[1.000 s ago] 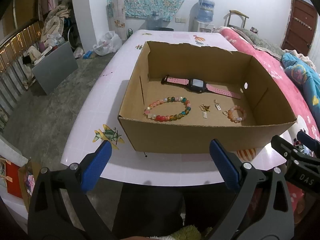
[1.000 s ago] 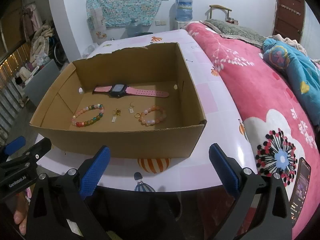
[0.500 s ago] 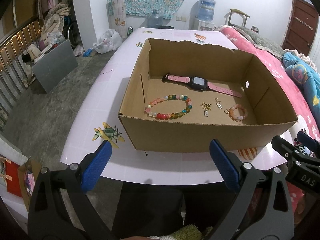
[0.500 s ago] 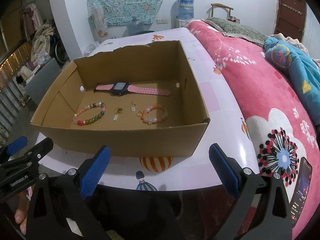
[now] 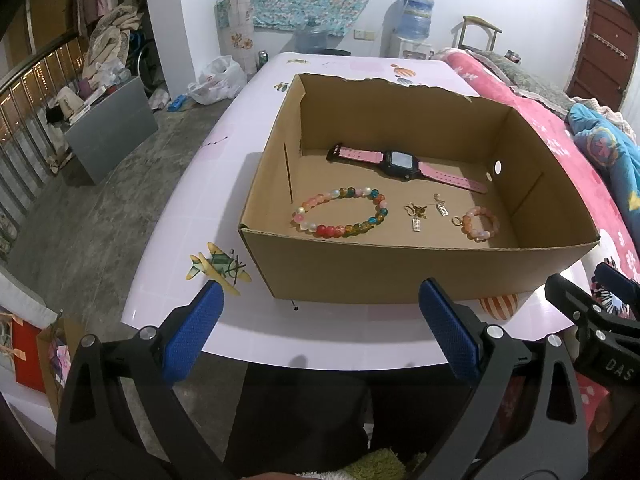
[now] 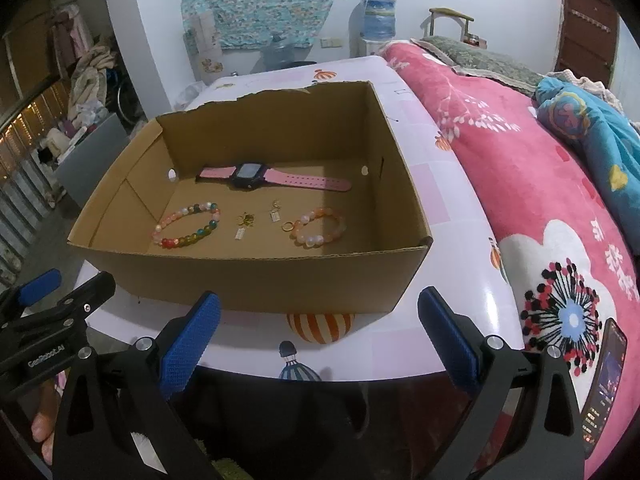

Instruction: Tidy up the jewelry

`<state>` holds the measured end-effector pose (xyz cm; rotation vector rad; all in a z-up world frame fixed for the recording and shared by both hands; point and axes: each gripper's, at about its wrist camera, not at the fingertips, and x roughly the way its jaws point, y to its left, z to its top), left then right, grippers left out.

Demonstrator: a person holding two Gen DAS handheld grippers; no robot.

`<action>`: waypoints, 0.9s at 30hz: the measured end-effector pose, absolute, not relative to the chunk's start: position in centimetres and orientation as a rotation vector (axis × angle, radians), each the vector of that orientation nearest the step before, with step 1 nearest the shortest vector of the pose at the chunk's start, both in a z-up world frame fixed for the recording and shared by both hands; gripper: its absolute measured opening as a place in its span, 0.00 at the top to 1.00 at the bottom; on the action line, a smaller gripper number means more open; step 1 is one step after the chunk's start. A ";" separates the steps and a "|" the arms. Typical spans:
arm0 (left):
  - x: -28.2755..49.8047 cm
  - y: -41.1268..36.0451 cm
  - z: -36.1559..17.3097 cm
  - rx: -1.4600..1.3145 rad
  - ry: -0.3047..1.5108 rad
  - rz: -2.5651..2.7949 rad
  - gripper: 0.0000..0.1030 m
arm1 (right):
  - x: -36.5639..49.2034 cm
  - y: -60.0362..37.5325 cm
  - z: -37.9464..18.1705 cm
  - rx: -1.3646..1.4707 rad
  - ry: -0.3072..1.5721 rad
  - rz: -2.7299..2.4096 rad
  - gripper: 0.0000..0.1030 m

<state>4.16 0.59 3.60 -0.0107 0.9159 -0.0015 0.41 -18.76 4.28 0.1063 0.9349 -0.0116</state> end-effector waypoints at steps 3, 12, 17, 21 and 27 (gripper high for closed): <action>4.2 0.6 3.5 -0.012 0.918 0.000 0.08 | 0.4 -18.7 4.2 0.110 0.937 -0.005 0.07; 4.2 0.6 3.5 -0.011 0.921 0.002 0.08 | 0.3 -18.3 4.3 0.109 0.937 0.010 0.07; 4.3 0.6 3.4 -0.012 0.922 0.002 0.08 | 0.3 -18.3 4.3 0.111 0.937 0.012 0.07; 4.3 0.6 3.2 -0.013 0.927 0.006 0.08 | 0.3 -18.2 4.3 0.112 0.936 0.017 0.07; 4.2 0.7 3.2 -0.014 0.929 0.009 0.08 | 0.3 -18.2 4.3 0.116 0.938 0.020 0.07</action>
